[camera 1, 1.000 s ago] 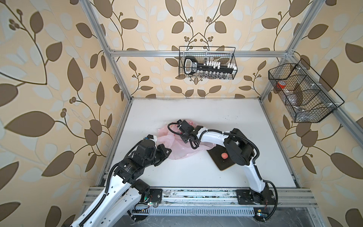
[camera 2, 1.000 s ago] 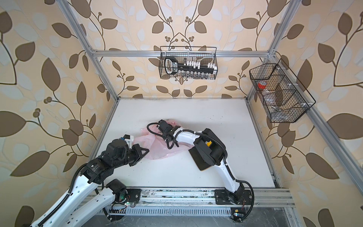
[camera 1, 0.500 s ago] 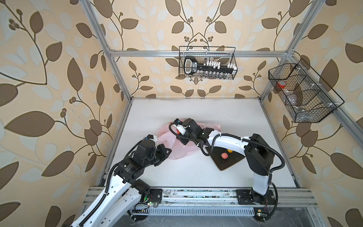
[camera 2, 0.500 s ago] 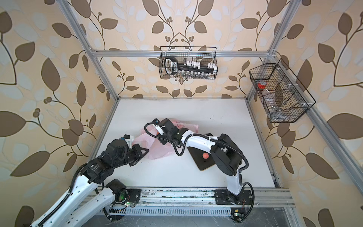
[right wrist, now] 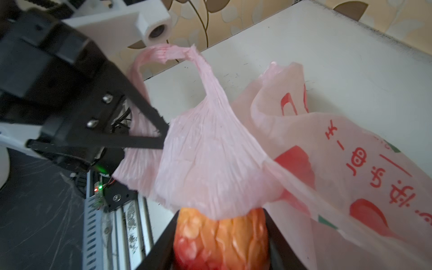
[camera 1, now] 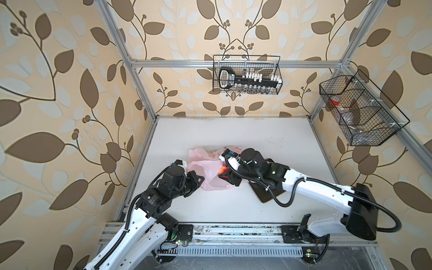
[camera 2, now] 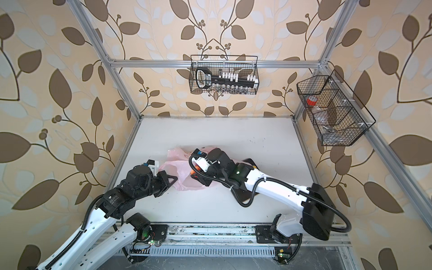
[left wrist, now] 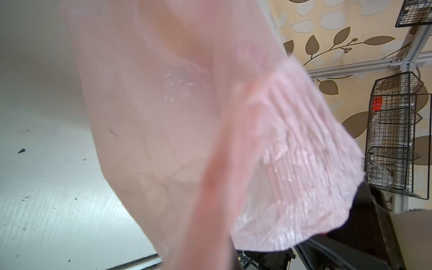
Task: Take the fake fruits out of the plastic bag
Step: 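Lift the orange-red fruit out of the bag toward the mat, then lower the orange-red fruit onto the dark mat and open the right gripper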
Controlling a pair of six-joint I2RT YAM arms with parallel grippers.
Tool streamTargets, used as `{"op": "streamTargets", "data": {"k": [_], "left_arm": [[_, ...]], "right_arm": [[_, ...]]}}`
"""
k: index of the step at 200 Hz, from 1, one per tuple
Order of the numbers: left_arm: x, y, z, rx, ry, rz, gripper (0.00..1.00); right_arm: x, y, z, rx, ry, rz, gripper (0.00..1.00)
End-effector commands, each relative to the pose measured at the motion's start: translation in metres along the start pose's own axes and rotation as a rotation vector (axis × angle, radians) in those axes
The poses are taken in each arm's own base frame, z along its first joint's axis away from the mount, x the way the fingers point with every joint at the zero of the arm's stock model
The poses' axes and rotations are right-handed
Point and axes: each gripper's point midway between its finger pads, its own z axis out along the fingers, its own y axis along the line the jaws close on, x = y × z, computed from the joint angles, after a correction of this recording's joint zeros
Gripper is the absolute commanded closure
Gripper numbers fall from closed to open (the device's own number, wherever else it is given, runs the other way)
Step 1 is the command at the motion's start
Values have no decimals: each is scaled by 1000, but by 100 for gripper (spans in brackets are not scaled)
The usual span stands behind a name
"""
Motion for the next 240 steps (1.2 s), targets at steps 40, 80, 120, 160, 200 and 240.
{"op": "streamTargets", "data": {"k": [40,80,120,160,200,240], "left_arm": [[1,-6,5,38,0,-4,100],[-1,-6,5,41,-8,-3,100],[-2,-7,4,44,-14,-4,100],[-2,-6,4,40,-17,-6,100],[-2,-5,6,38,-13,-7,100],[0,-3,7,35,-7,-11,100]], "right_arm": [[96,-32,-24,224,301,258,63],[103,3,-31,43,337,277,63],[92,35,-49,-52,323,250,63],[23,2,-107,153,53,287,64],[12,-77,-182,524,-130,490,64],[81,-145,-235,923,-170,759,61]]}}
